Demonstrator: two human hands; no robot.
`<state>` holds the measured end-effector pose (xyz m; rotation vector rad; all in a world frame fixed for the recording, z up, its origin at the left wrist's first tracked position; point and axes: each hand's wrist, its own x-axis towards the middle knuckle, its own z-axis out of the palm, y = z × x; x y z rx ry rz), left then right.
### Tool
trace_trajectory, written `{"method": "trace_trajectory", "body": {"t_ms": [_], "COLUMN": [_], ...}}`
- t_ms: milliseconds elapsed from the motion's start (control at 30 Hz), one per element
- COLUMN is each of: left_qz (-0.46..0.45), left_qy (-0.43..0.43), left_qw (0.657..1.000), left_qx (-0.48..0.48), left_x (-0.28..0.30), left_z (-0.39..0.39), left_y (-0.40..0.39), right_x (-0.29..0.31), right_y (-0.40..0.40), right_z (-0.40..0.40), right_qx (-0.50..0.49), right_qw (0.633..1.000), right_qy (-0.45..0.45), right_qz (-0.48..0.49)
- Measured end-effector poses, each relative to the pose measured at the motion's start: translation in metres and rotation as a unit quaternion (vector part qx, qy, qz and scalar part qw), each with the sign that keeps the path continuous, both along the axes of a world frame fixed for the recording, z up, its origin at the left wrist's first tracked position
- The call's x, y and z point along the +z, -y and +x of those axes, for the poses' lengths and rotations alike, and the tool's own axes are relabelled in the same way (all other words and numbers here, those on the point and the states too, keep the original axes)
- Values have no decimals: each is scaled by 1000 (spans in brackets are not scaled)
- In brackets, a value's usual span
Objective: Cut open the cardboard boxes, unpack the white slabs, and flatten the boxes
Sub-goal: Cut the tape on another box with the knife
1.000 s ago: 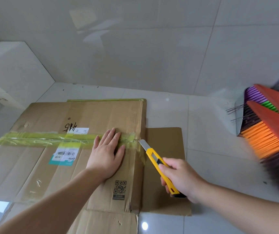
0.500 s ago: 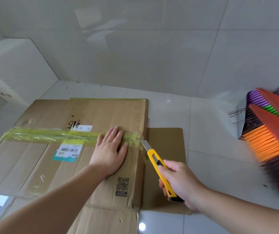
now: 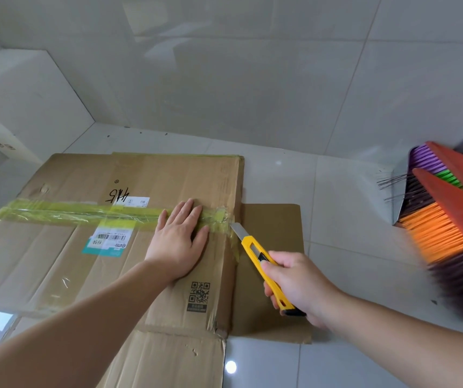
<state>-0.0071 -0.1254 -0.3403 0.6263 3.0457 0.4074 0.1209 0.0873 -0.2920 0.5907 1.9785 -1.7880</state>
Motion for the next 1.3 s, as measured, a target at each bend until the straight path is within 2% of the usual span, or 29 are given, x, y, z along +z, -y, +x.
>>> {"method": "trace_trajectory", "body": {"t_ms": [1133, 1300], "left_qz": [-10, -11], "left_qy": [-7, -7], "left_qw": [1000, 1000], "left_qx": [2, 4], "left_x": [-3, 8], "left_z": [-2, -1], "left_y": [1, -3], "right_x": [3, 5], "right_y": [3, -12], "right_z": [12, 9], "right_qx": [41, 48], "right_qw": [999, 998], "right_qy": [15, 19], "right_qz": [13, 38]}}
